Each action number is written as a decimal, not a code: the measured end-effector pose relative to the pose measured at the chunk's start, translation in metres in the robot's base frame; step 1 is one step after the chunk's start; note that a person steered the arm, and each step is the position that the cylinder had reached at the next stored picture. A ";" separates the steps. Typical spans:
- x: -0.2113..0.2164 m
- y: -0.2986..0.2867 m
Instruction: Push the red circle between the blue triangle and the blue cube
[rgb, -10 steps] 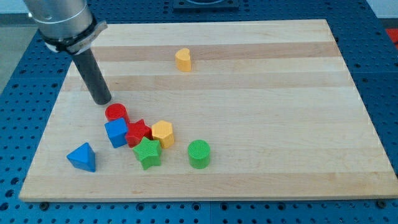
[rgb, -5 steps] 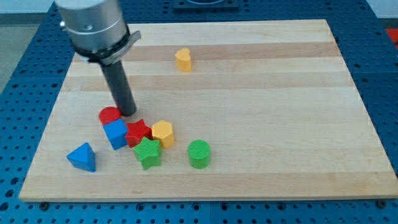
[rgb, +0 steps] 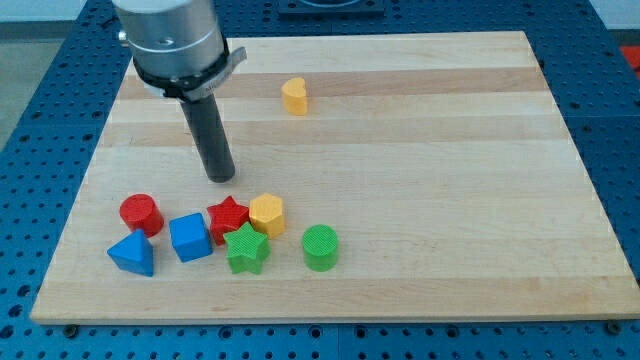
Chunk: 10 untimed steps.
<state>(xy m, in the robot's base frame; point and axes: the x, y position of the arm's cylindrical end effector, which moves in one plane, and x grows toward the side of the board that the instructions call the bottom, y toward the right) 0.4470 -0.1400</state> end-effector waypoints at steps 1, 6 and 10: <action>-0.007 -0.020; 0.045 -0.057; 0.013 -0.001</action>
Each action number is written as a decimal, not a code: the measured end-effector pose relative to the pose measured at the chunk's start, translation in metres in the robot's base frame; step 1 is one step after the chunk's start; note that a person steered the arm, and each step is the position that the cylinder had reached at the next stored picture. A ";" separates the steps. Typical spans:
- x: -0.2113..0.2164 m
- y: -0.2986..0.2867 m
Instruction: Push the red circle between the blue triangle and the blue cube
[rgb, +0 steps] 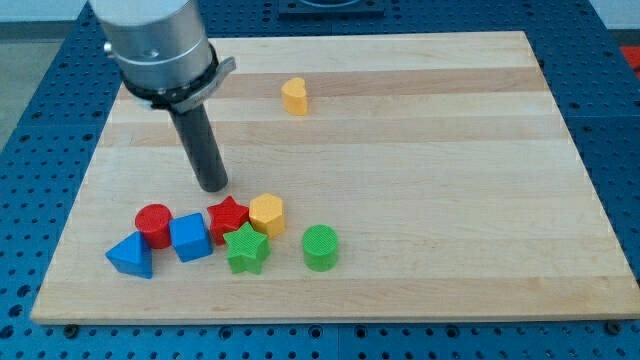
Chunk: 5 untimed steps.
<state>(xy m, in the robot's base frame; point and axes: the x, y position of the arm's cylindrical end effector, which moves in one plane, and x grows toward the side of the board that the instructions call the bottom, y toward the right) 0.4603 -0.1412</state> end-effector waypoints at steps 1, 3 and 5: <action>-0.002 -0.005; 0.013 -0.054; 0.023 -0.057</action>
<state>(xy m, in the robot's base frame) 0.4834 -0.1979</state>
